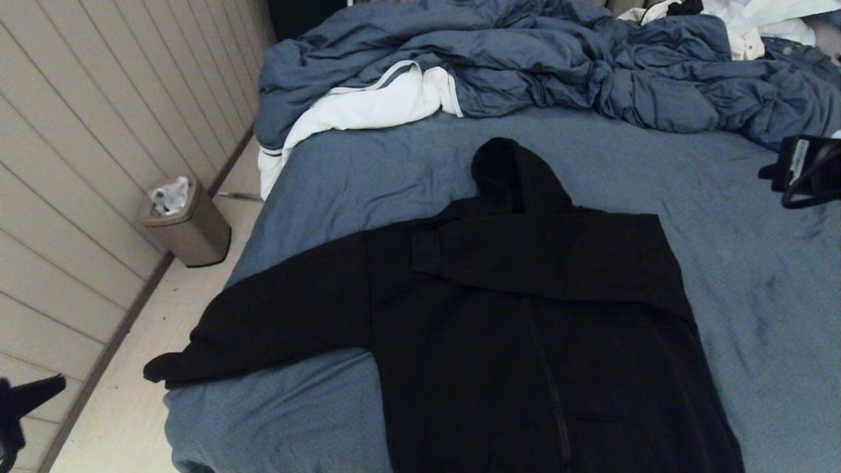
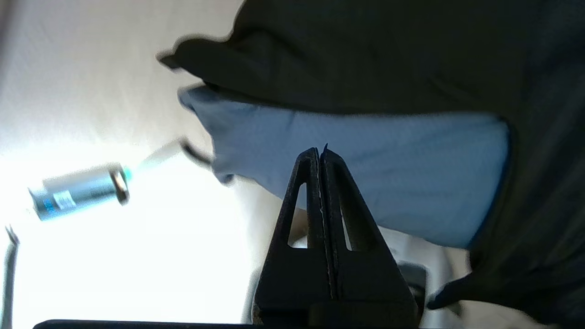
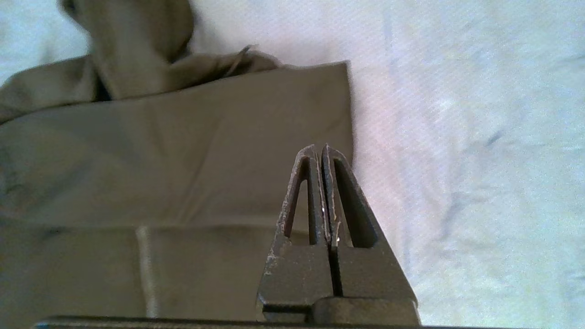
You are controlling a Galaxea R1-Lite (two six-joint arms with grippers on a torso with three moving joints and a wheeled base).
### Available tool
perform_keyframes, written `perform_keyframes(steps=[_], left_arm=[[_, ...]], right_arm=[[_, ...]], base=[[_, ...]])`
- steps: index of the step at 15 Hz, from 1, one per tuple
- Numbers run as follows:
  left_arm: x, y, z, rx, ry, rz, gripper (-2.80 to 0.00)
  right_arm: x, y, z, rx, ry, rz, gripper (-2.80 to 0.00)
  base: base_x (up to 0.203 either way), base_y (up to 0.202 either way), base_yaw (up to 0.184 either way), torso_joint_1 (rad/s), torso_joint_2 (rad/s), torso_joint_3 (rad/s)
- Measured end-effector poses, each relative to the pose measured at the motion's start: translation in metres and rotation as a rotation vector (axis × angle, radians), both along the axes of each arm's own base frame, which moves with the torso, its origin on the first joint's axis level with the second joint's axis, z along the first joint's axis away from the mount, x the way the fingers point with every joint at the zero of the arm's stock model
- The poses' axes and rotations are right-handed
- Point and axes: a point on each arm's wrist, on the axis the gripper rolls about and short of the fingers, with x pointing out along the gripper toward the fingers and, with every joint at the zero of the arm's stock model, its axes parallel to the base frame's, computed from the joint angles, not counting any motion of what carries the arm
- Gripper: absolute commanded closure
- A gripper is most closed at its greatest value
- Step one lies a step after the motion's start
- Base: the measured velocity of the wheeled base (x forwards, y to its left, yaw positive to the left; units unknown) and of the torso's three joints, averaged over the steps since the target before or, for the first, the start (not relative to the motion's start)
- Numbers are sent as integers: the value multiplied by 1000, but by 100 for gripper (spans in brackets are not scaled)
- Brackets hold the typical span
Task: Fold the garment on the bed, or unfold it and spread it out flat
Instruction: Fold the black sweatshirt
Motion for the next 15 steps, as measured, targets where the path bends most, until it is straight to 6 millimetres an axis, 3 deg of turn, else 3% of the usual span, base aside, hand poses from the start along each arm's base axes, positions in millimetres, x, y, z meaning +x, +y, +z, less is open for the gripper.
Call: perform_keyframes(steps=[2, 4, 7, 9, 11, 12, 13, 15], left_arm=[[50, 27, 1, -69, 118, 43, 0], [84, 70, -12, -163, 210, 86, 0], [102, 119, -48, -289, 290, 50, 0], [109, 129, -69, -374, 332, 13, 0], [118, 124, -83, -415, 379, -22, 0], [123, 120, -88, -426, 399, -37, -195], [127, 119, -93, -432, 416, -48, -280], [137, 122, -100, -427, 427, -55, -280]], right_arm=[[-1, -3, 2, 12, -5, 10, 0], [-1, -5, 4, 16, -16, 23, 0], [1, -6, 8, 17, -28, 24, 0], [3, -6, 7, 31, -25, 40, 0], [6, -6, 7, 39, -25, 44, 0], [9, -7, 8, 40, -26, 44, 0], [11, -7, 8, 40, -26, 45, 0], [15, -7, 8, 41, -25, 48, 0]], base=[[0, 0, 0, 0, 0, 0], [0, 0, 0, 0, 0, 0], [0, 0, 0, 0, 0, 0], [0, 0, 0, 0, 0, 0], [0, 0, 0, 0, 0, 0], [0, 0, 0, 0, 0, 0], [0, 0, 0, 0, 0, 0], [0, 0, 0, 0, 0, 0]])
